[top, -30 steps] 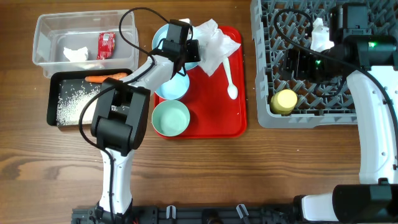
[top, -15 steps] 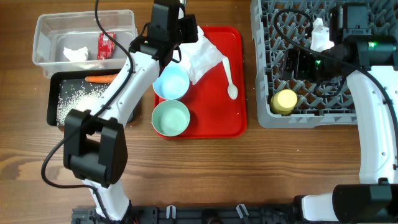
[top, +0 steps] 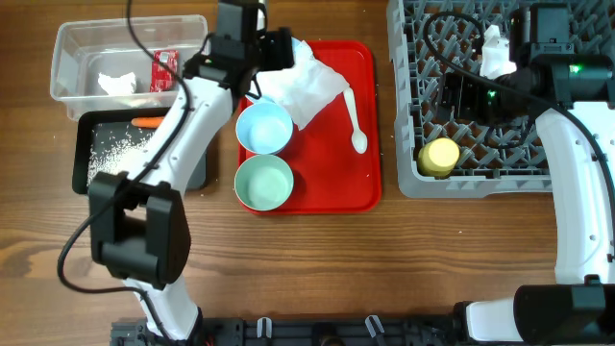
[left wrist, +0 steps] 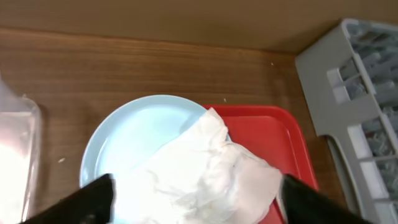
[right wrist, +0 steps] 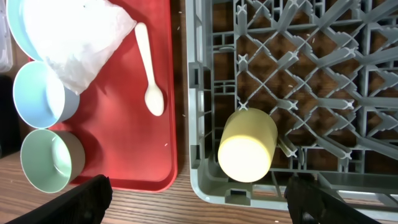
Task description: Sort waste into correct bins and load items into the dishwasher rack
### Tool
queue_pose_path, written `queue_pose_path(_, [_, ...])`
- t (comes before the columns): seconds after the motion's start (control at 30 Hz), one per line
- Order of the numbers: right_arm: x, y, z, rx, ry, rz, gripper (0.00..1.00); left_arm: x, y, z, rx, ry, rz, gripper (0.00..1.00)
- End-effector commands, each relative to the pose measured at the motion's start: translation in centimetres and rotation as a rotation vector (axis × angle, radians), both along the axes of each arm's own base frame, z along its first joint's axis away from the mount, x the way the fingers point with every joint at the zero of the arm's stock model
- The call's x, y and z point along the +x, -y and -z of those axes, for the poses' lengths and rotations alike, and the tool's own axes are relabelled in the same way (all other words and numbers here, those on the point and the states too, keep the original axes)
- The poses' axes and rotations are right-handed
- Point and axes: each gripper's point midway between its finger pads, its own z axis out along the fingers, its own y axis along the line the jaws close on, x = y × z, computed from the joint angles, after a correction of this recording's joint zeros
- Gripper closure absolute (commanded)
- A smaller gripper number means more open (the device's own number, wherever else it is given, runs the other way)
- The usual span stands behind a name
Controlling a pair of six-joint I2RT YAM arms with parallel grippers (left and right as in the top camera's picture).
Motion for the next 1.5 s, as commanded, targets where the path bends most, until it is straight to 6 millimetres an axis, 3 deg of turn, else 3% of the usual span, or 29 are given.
queue_pose_path(0.0, [0.0, -0.3, -0.5, 0.013, 0.007, 0.003, 0.07, -0.2, 3.1, 5.9, 0.077, -0.067, 0.127, 0.00])
queue_pose_path(0.17, [0.1, -0.3, -0.4, 0.014, 0.006, 0.003, 0.07, -1.3, 4.9, 10.7, 0.171, -0.125, 0.266, 0.00])
queue_pose_path(0.33, [0.1, -0.3, -0.4, 0.014, 0.006, 0.003, 0.07, -1.8, 5.2, 12.0, 0.213, -0.140, 0.311, 0.04])
queue_pose_path(0.4, [0.0, -0.3, -0.4, 0.014, 0.005, 0.003, 0.07, -1.7, 5.1, 12.0, 0.215, -0.141, 0.309, 0.10])
queue_pose_path(0.6, [0.0, -0.3, -0.4, 0.014, 0.001, 0.003, 0.07, -2.1, 4.9, 13.6, 0.222, -0.179, 0.312, 0.58])
queue_pose_path(0.67, [-0.1, -0.3, -0.3, 0.014, -0.001, 0.003, 0.07, -2.4, 4.9, 14.3, 0.228, -0.199, 0.316, 0.57])
queue_pose_path(0.73, [-0.1, -0.3, -0.3, 0.014, -0.002, 0.003, 0.07, -2.7, 4.8, 15.0, 0.234, -0.221, 0.317, 0.49])
queue_pose_path(0.9, [-0.1, -0.3, -0.3, 0.014, -0.002, 0.003, 0.07, -2.7, 4.5, 15.0, 0.233, -0.223, 0.312, 0.49])
queue_pose_path(1.03, [-0.2, -0.3, -0.3, 0.014, -0.005, 0.003, 0.07, -2.7, 4.5, 15.0, 0.233, -0.223, 0.312, 0.66])
queue_pose_path(1.13, [-0.2, -0.3, -0.3, 0.014, -0.005, 0.003, 0.07, -2.6, 4.6, 15.0, 0.232, -0.220, 0.312, 0.85])
queue_pose_path(1.2, [-0.2, -0.3, -0.3, 0.013, -0.005, 0.003, 0.07, -2.6, 4.6, 15.0, 0.232, -0.220, 0.312, 0.91])
queue_pose_path(1.47, [-0.2, -0.3, -0.3, 0.013, -0.005, 0.003, 0.07, -2.3, 5.0, 13.3, 0.220, -0.182, 0.316, 0.96])
